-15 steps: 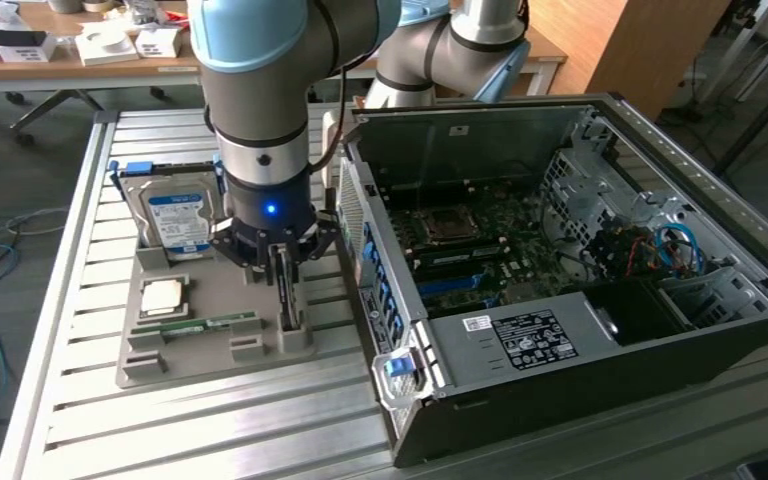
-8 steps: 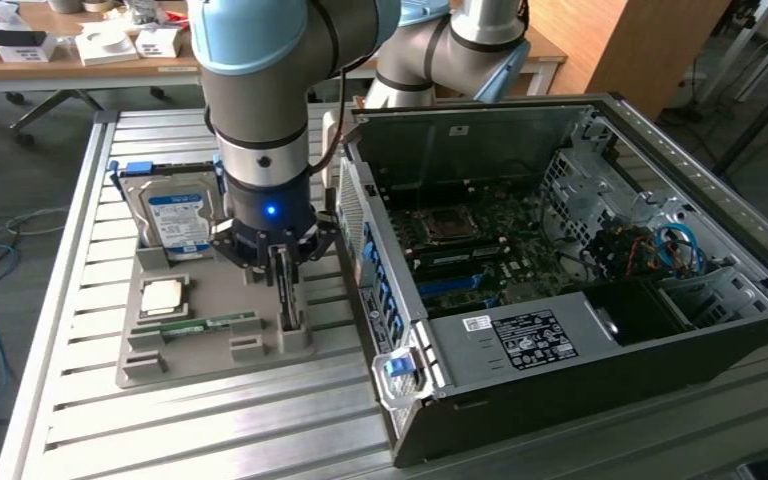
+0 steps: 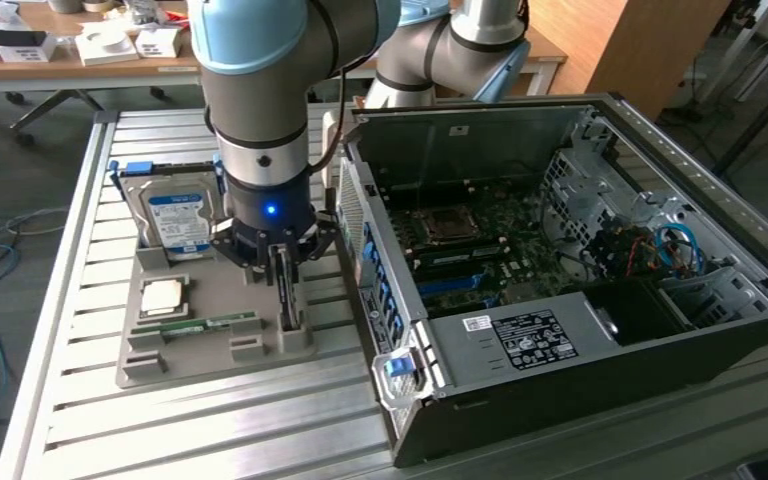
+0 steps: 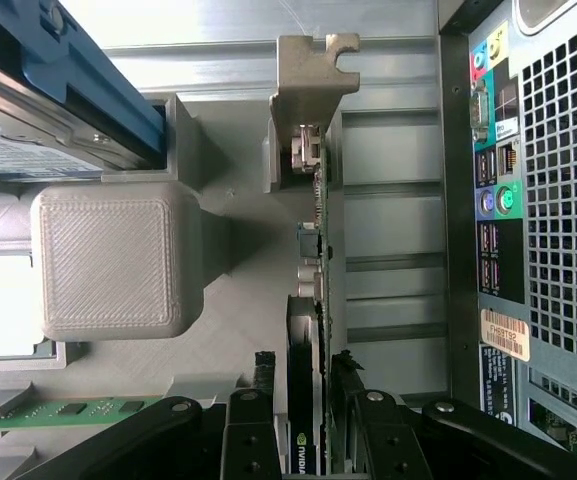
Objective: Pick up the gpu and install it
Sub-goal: 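Pick up the gpu and move the gpu toward the slot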
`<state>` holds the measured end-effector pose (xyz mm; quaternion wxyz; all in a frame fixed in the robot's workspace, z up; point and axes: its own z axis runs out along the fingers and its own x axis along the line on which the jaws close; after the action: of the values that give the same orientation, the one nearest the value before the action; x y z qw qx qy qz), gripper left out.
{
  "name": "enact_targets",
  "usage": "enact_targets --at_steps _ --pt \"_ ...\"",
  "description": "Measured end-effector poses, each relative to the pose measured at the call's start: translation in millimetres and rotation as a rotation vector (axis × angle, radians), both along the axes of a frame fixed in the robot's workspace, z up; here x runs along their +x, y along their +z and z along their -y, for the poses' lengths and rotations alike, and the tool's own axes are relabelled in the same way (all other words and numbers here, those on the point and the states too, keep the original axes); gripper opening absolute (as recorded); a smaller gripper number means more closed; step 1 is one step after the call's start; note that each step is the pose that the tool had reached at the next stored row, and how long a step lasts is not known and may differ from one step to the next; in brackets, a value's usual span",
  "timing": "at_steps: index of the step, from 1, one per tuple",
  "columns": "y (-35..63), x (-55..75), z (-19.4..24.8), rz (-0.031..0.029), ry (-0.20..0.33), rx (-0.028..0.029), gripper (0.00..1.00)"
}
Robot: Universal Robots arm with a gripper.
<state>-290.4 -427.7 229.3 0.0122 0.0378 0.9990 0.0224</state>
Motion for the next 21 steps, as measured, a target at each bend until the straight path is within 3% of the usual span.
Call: enact_targets --at_steps 21 --pt "2.3 0.0 0.0 0.0000 0.000 0.0000 0.35"
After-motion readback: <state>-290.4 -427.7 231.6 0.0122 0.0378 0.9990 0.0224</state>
